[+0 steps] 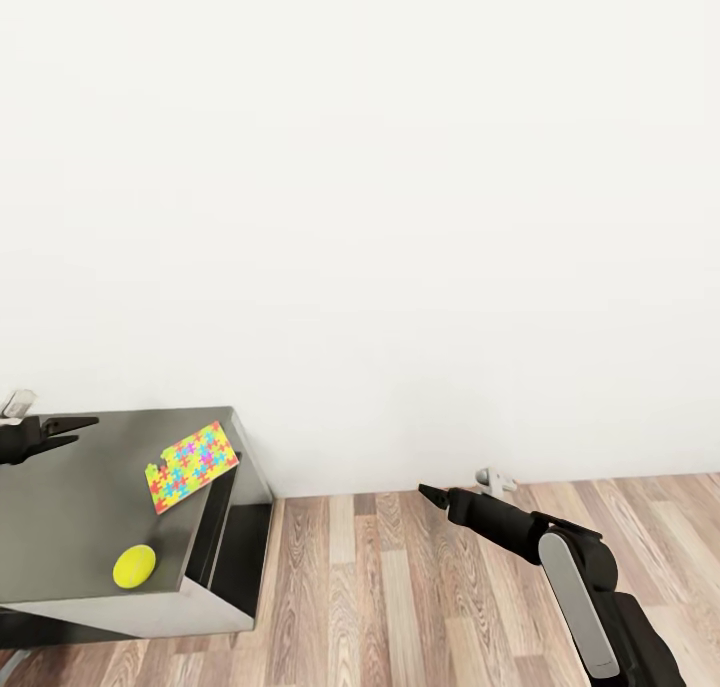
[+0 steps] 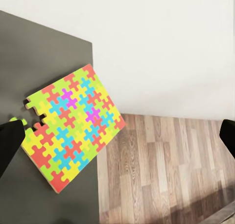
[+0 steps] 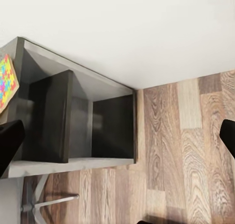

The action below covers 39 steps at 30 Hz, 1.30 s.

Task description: Put all the toys in the child's room - the three board games (two on the bed and one on the table), the two jigsaw puzzles on the table, and the tennis ball on the table - inside the toy box on the table in the child's room.

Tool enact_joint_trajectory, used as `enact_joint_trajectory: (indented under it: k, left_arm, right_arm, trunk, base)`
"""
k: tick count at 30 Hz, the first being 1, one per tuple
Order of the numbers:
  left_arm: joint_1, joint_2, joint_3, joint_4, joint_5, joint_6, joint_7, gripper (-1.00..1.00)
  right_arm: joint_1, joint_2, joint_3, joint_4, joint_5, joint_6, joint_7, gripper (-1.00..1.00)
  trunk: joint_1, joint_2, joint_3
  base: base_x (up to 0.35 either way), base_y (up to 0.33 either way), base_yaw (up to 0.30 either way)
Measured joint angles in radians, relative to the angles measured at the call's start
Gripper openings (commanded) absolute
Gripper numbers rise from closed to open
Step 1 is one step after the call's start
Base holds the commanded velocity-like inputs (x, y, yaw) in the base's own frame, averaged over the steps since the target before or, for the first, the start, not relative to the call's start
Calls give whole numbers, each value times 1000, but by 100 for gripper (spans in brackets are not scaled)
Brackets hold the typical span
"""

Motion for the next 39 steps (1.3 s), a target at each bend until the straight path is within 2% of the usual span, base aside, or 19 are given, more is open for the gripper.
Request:
enact_joint_trajectory:
  k: [39]
  left_arm:
    - [0,-6,-1,0,-1,-2,1,100]
  right_arm:
    - [0,0,1,0,-1,-32,1,100]
  trunk:
    - [0,0,65]
  base:
    - [0,0,0]
